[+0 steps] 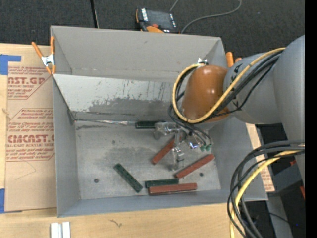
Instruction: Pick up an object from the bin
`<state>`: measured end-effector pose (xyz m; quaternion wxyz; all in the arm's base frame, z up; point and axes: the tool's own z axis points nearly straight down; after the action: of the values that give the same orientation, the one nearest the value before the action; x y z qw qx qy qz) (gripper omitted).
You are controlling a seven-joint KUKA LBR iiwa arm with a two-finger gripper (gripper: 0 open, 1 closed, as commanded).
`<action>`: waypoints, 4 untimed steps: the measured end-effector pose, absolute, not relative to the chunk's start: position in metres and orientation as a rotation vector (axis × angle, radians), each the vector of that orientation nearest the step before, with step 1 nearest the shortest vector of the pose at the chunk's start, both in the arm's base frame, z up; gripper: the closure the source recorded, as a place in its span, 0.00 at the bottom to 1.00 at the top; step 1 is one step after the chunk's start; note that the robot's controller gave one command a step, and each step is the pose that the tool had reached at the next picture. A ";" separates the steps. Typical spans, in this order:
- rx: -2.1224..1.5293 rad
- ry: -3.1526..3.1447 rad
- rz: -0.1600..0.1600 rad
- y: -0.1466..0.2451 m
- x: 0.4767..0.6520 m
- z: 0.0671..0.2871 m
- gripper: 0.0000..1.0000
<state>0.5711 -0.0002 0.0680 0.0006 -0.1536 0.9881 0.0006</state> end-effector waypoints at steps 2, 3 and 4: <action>-0.482 3.102 0.002 0.001 0.572 0.068 0.00; -0.481 3.102 0.002 0.002 0.572 0.068 0.00; -0.481 3.101 0.002 0.002 0.572 0.068 1.00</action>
Offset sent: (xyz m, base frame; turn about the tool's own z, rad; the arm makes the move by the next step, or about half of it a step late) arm 0.0000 0.0000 0.0000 0.0000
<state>0.5725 0.0021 0.0684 0.0015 -0.1532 0.9882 0.0006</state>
